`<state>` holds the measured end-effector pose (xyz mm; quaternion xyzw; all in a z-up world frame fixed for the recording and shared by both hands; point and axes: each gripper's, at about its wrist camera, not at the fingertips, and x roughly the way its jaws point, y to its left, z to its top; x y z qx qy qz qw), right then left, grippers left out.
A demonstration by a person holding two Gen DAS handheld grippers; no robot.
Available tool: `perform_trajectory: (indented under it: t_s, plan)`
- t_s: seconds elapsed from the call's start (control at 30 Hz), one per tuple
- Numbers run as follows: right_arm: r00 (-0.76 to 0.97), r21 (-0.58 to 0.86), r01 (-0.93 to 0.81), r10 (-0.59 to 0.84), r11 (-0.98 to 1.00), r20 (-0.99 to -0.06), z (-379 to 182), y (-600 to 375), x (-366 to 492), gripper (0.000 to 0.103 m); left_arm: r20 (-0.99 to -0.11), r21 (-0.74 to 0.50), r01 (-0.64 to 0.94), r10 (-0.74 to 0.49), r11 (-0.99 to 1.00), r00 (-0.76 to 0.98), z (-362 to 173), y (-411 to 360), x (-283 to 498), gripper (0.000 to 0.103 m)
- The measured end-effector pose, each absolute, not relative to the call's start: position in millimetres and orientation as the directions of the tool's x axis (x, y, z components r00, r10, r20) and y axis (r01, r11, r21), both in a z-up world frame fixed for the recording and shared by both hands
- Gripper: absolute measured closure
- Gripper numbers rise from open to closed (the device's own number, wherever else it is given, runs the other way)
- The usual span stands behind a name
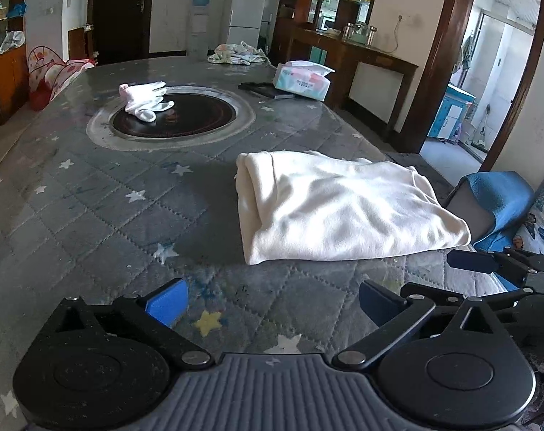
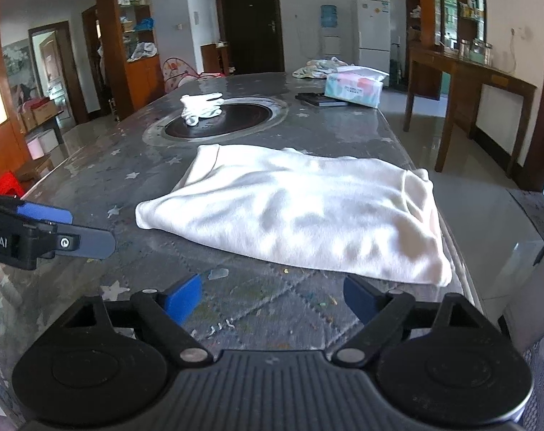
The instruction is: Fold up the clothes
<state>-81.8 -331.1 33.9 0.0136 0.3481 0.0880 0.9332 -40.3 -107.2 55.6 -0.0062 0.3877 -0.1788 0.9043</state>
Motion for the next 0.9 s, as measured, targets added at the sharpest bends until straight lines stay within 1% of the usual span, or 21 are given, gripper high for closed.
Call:
perform_trajectory:
  t_s: [0.07,0.1,0.2,0.23,0.9]
  plan:
    - [0.741,0.096,-0.136,0.165,0.986,-0.651,33.5,-331.7,-83.1,0.009,-0.704,-0.148,0.313,-0.323,0.938,0.633,54.5,-108.2,-41.5,0.0]
    - [0.741,0.099,-0.125,0.159,0.987,-0.653,33.2,-332.0,-83.9,0.004,-0.706,-0.148,0.31,-0.32,0.939,0.632,53.9,-108.6,-42.0,0.0]
    - [0.744,0.104,-0.106,0.148,0.989,-0.652,33.5,-331.1,-86.7,0.003,-0.713,-0.146,0.302,-0.312,0.942,0.628,52.2,-110.0,-43.7,0.0]
    - [0.745,0.103,-0.102,0.144,0.989,-0.651,33.8,-330.2,-87.4,0.0,-0.716,-0.145,0.3,-0.309,0.943,0.626,51.6,-110.5,-44.3,0.0]
    - [0.746,0.11,-0.013,0.083,0.994,-0.661,29.8,-329.2,-96.5,0.0,-0.75,-0.108,0.293,-0.271,0.95,0.604,47.1,-121.3,-55.3,0.0]
